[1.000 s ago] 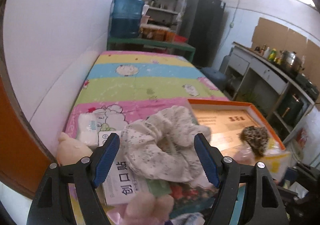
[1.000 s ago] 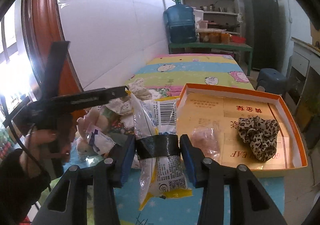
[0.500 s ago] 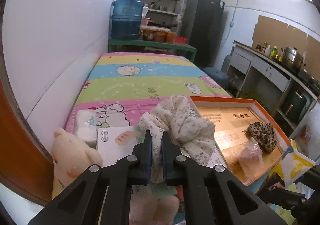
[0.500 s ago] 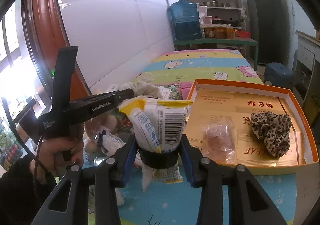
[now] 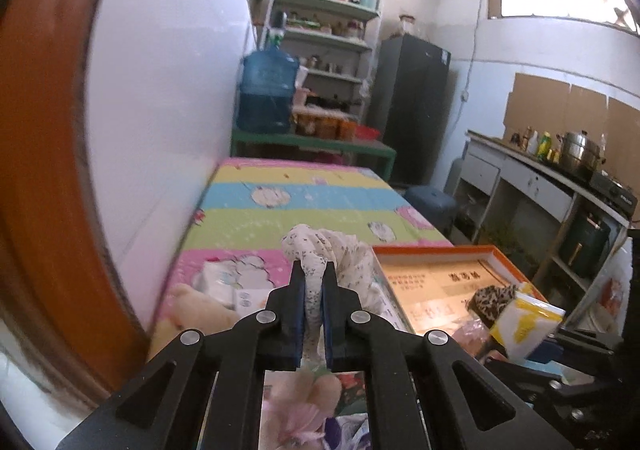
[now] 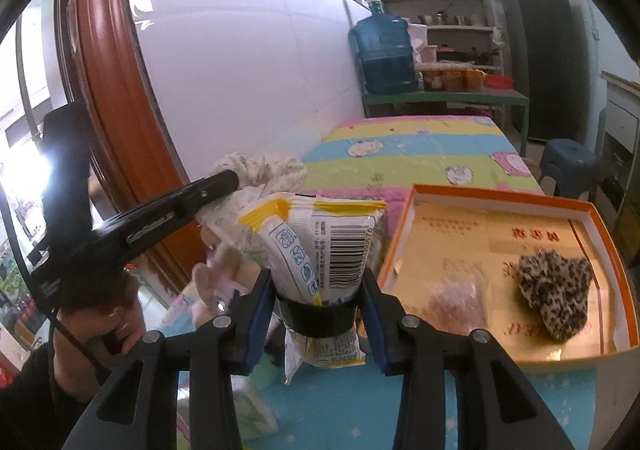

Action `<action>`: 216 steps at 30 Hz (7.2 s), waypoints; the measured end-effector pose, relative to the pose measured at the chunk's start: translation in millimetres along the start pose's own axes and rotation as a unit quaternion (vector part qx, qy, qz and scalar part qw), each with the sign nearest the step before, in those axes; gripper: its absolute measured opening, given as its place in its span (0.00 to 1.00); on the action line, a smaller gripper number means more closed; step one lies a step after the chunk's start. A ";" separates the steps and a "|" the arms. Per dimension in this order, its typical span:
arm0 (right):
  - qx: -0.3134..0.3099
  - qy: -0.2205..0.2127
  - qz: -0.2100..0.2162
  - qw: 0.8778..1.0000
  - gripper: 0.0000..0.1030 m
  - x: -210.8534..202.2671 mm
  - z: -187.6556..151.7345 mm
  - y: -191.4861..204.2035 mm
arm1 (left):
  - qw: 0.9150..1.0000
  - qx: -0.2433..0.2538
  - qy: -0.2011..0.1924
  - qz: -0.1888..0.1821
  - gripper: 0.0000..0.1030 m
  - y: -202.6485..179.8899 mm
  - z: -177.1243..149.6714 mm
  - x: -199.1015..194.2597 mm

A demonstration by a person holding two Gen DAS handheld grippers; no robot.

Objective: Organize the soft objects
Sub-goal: 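Grasp the white lace cloth with the left tool and lift it, then place the lace cloth in the box with the left tool while the right tool drops the snack bag there, then move both tools back toward the plush toys on the bed, then grasp the pink-bowed teddy bear with the left tool while the right tool grasps a white packet, then carry the teddy bear and white packet into the orange box lid and open both tools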

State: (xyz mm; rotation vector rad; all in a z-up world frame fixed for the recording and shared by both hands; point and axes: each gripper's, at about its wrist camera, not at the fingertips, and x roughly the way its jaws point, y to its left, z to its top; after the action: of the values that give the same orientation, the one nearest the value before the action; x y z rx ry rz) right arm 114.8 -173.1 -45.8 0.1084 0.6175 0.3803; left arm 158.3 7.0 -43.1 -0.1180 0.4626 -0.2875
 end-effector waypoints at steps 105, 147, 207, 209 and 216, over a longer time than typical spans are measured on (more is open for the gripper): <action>0.068 -0.078 -0.123 0.987 0.64 -98.3 6.7 -112.0 | 0.996 -0.003 0.049 -0.074 0.72 -135.1 -10.8 3.7; -0.051 0.098 -0.011 0.994 0.64 44.2 -32.6 37.4 | 0.992 0.005 0.124 -0.018 0.73 56.1 -72.9 -50.4; -0.073 0.113 0.027 0.990 0.45 45.1 -22.6 43.1 | 0.987 -0.025 0.120 -0.103 0.39 43.3 -82.7 -23.6; -0.068 0.103 0.033 0.992 0.45 41.5 -18.9 44.6 | 0.989 -0.028 0.110 -0.100 0.38 42.8 -80.1 -29.3; -0.054 0.052 0.044 0.996 0.45 25.5 1.0 48.5 | 0.993 -0.017 0.077 -0.086 0.38 36.5 -59.3 -45.9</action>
State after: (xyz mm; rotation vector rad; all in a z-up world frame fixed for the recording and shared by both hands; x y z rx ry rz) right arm 119.2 -118.6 -48.6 0.0131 0.6949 0.5061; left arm 101.0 52.8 -82.9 -0.1710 0.6112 -0.4606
